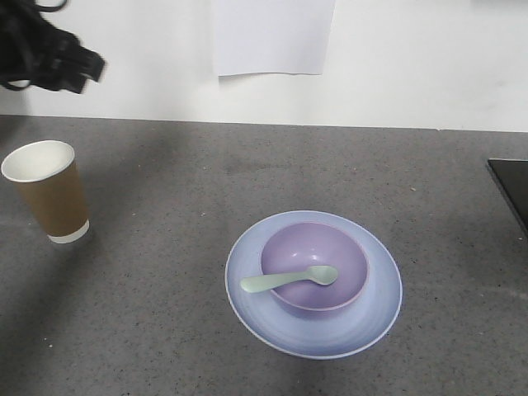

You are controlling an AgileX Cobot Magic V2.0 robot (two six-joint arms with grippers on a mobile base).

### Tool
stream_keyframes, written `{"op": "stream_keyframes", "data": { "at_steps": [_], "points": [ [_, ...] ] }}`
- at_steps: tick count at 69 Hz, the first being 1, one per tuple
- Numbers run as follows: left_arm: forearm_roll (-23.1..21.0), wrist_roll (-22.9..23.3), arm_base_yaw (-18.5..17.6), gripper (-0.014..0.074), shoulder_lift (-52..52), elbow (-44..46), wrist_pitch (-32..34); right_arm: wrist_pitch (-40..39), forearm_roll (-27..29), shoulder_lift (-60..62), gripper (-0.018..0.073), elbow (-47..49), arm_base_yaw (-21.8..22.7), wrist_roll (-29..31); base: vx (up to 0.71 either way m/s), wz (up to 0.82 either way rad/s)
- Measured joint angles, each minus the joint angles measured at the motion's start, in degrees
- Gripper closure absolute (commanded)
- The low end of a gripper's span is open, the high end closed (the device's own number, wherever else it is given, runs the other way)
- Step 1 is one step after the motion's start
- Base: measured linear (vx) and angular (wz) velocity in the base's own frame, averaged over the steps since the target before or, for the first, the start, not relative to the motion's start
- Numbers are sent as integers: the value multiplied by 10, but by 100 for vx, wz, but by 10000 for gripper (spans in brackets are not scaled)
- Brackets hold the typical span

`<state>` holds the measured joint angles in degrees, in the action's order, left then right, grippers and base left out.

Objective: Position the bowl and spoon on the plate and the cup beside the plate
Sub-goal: 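Release the spoon into the bowl and raise the left gripper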

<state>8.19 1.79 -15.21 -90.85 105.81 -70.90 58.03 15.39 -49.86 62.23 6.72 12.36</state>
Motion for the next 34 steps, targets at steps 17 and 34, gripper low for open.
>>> {"op": "stream_keyframes", "data": {
  "at_steps": [17,34],
  "points": [
    [-20,19,106,204,-28,0,0,0,0,0,32,0,0,0,0,0],
    [-56,22,166,204,-85,0,-2,0,0,0,32,0,0,0,0,0]
  ]
}}
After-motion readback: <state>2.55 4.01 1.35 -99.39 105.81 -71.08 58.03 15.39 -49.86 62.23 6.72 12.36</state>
